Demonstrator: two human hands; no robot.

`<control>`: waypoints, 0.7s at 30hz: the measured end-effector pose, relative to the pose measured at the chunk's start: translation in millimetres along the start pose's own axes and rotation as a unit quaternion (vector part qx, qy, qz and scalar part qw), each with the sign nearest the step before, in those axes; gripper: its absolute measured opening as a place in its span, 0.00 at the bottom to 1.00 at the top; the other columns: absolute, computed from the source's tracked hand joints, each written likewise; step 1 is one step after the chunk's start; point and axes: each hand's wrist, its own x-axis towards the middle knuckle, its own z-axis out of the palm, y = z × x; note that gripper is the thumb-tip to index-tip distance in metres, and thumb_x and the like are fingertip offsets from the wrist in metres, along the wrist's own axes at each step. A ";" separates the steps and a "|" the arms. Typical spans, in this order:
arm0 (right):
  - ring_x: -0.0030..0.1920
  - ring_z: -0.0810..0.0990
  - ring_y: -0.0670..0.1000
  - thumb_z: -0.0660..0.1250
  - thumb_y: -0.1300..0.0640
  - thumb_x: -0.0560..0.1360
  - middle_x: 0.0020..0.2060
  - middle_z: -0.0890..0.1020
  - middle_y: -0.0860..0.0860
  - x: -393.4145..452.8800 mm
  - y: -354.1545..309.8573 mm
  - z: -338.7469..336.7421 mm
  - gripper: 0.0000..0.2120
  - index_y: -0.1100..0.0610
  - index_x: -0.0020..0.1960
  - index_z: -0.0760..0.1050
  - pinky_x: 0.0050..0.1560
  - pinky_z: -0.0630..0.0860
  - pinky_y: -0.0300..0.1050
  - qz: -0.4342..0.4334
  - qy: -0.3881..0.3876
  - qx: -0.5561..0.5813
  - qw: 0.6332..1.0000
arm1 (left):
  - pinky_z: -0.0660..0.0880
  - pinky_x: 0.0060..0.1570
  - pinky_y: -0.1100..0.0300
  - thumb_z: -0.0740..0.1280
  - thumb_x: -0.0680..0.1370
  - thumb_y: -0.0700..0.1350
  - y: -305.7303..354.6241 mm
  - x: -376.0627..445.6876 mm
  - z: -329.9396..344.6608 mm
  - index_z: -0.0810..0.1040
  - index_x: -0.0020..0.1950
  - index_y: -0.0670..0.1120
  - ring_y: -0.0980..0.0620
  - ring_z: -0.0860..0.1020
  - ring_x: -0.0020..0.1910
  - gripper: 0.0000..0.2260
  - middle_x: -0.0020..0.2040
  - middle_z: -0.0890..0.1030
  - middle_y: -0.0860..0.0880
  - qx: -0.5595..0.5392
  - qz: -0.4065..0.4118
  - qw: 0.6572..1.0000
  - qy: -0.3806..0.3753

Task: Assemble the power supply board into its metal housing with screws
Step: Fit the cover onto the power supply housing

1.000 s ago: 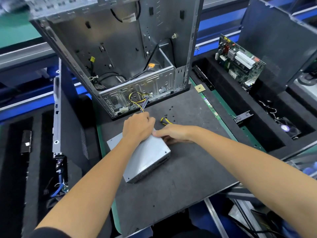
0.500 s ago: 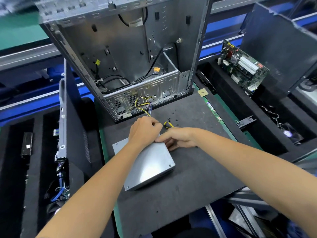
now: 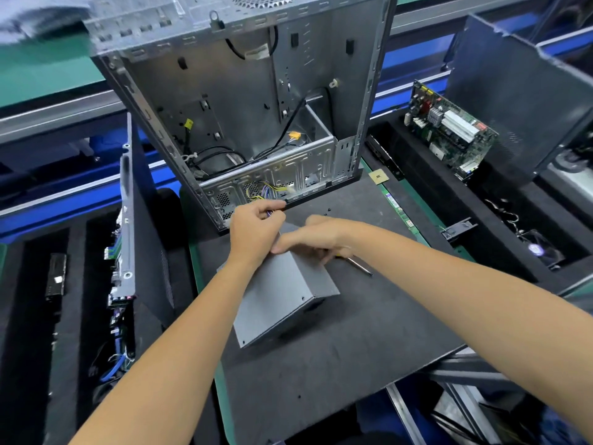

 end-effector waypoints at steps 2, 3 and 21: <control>0.41 0.77 0.46 0.74 0.30 0.51 0.43 0.79 0.47 -2.3 -7.3 -0.2 0.37 0.55 0.48 0.73 0.35 0.70 0.43 0.000 0.060 -0.061 0.996 | 0.67 0.26 0.71 0.62 0.66 0.38 2.5 0.8 -3.3 0.85 0.45 0.45 0.61 0.69 0.20 0.13 0.21 0.74 0.56 -0.063 -0.010 0.998 0.027; 0.45 0.77 0.46 0.72 0.27 0.50 0.48 0.78 0.47 -4.1 -9.0 0.3 0.43 0.57 0.52 0.72 0.36 0.70 0.44 -0.005 0.070 -0.082 0.994 | 0.66 0.26 0.71 0.62 0.67 0.36 2.8 1.3 -5.7 0.84 0.43 0.46 0.61 0.67 0.19 0.13 0.19 0.73 0.56 -0.083 -0.014 0.996 0.039; 0.35 0.83 0.43 0.62 0.70 0.78 0.31 0.84 0.46 -23.6 17.4 -20.3 0.08 0.60 0.49 0.75 0.37 0.80 0.35 -0.034 -0.200 -0.064 0.977 | 0.71 0.32 0.70 0.62 0.67 0.40 -9.0 -5.1 -15.8 0.85 0.40 0.46 0.62 0.73 0.29 0.12 0.28 0.81 0.58 -0.083 0.000 0.991 0.106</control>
